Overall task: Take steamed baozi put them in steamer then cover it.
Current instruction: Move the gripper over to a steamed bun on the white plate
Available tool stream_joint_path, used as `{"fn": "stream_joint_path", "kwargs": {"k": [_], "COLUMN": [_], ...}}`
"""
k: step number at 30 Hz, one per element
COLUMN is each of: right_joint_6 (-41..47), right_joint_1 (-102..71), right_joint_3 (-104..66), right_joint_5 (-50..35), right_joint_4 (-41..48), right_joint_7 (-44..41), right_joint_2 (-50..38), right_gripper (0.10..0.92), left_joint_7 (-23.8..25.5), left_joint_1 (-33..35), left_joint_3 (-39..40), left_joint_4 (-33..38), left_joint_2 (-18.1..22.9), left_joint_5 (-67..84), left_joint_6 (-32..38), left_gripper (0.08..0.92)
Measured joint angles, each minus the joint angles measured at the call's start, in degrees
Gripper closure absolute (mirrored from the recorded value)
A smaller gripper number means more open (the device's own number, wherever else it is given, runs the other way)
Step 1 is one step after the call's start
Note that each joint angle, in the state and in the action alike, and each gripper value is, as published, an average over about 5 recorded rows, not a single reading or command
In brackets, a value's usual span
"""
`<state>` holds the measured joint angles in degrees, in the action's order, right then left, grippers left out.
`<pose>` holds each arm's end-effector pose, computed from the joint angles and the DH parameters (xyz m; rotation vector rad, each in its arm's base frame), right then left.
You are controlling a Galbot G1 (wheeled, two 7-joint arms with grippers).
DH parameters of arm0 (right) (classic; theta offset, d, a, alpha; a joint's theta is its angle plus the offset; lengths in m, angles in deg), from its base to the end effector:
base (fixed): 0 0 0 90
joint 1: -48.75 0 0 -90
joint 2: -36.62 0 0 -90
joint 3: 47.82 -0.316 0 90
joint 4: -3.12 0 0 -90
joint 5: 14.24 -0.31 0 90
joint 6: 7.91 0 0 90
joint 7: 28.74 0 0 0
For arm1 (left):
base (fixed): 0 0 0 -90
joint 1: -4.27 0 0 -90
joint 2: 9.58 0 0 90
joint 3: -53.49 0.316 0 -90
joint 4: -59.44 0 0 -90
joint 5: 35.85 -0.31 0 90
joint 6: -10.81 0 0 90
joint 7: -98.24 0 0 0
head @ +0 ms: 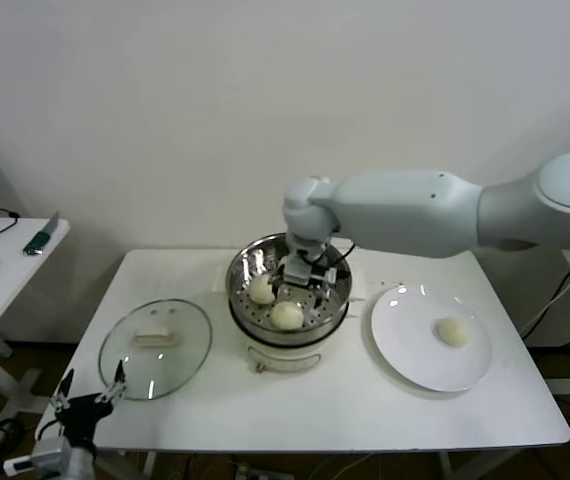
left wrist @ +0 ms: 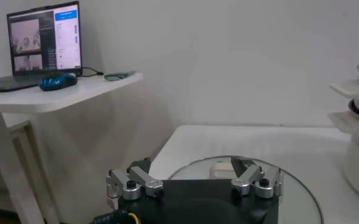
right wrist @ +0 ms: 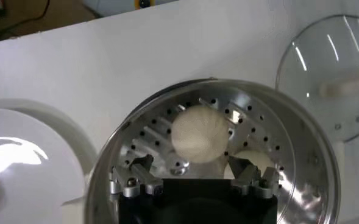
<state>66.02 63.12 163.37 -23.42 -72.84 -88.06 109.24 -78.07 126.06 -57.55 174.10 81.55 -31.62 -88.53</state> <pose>0.4748 0.1287 -0.0391 1.9639 -0.4623 2.1802 0.1241 0.0974 -0.2988 0.4021 -2.8366 -0.0675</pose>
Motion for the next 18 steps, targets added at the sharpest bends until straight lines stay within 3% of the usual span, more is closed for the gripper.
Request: {"fn": "stream_joint_path", "kwargs": {"k": [11, 18], "right_joint_6": [6.6, 11.6], "right_joint_1": [5.8, 5.8], "right_joint_3": [5.2, 7.5], "right_joint_5": [-12.5, -15.6], "right_joint_4": [0.9, 1.2], "right_joint_7": [-1.5, -1.5], "right_joint_2": [-12.1, -21.6], "right_gripper": [0.203, 0.203], "left_joint_7": [0.0, -0.1], "left_joint_1": [0.0, 0.3], "left_joint_3": [0.1, 0.1], "left_joint_4": [0.1, 0.1], "left_joint_2": [0.3, 0.4], "left_joint_5": [0.1, 0.0], "left_joint_6": [0.3, 0.5], "left_gripper": [0.177, 0.177]}}
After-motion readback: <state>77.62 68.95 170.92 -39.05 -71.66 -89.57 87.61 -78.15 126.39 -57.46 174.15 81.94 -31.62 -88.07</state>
